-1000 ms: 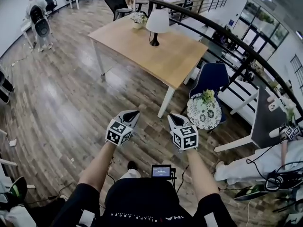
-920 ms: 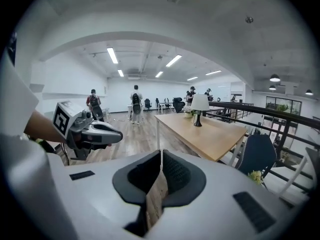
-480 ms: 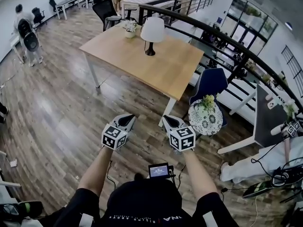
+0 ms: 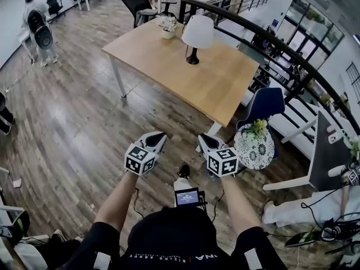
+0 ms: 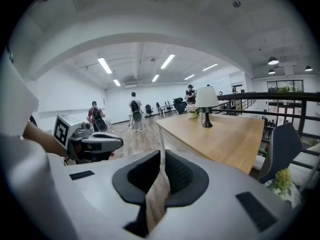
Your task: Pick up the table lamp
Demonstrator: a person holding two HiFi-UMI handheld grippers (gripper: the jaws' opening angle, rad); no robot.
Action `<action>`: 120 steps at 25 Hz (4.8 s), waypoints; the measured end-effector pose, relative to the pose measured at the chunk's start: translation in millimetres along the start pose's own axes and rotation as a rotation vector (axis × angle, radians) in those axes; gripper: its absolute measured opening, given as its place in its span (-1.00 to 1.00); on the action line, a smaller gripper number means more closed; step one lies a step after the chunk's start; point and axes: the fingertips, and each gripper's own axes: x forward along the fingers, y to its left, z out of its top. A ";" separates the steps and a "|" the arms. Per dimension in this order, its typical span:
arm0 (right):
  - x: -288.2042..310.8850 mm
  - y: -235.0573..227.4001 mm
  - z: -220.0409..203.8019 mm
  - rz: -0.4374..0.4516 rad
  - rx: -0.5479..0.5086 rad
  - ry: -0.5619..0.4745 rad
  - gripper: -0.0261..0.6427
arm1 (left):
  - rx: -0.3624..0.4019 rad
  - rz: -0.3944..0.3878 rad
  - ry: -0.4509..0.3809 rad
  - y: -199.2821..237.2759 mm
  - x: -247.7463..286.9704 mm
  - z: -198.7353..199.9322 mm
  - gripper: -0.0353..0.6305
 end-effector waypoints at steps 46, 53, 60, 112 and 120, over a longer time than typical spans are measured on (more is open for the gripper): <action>265.5 -236.0 167.3 -0.105 0.100 -0.012 -0.81 | 0.034 -0.092 0.059 226.8 293.9 119.2 -0.84; 256.9 -259.4 165.8 -0.089 0.100 -0.016 -0.81 | 0.038 -0.067 0.063 217.3 314.5 123.2 -0.84; 253.3 -282.4 169.0 -0.025 0.133 -0.058 -0.81 | 0.050 -0.044 0.079 204.0 336.1 123.8 -0.84; 611.5 -462.2 261.5 -0.241 -0.060 -0.323 -0.28 | 0.072 -0.015 0.010 426.1 514.8 159.4 -0.49; 609.9 -460.7 263.8 -0.253 -0.083 -0.330 -0.44 | 0.084 -0.003 -0.003 431.9 517.6 166.6 -0.49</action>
